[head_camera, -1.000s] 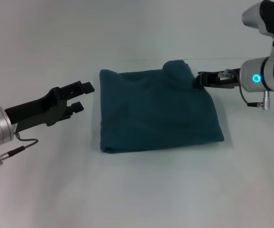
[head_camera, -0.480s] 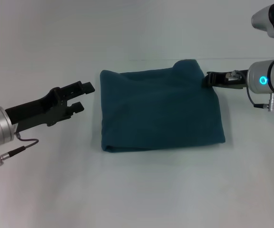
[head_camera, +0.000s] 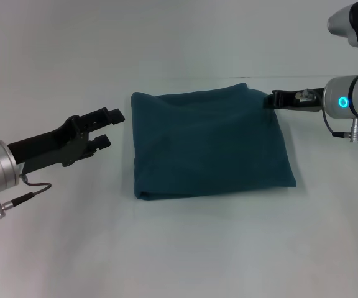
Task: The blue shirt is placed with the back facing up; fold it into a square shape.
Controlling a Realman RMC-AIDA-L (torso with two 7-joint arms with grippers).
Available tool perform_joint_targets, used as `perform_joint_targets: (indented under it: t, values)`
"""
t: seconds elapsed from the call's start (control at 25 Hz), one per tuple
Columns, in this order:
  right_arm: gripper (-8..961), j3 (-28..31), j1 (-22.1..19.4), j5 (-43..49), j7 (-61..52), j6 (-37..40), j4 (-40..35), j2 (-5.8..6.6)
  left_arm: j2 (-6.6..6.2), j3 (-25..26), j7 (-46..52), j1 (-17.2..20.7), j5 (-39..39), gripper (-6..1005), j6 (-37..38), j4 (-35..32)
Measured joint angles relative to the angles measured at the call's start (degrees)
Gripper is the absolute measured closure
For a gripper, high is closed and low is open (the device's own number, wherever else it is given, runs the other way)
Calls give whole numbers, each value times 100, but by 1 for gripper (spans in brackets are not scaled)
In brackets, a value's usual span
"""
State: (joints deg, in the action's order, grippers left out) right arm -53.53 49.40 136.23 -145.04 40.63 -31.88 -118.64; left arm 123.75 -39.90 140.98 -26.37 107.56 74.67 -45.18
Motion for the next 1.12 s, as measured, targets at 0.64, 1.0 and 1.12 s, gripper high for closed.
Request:
perform_joint_targets:
  t: [0.64,1.0,1.12]
  values:
    - [589,1064,-397,-834,66,2156,-186,1315,-116,-9,63,0,-94,172,313,7]
    - [360,1885,-974,-1023,88,3901,-226,1714,-212,-35,400,-28,262,172,809,-12]
    - [217,2009,-1076,-1027,129,4158,-233,1757,-233,-43,818,-65,774,172,973,-42]
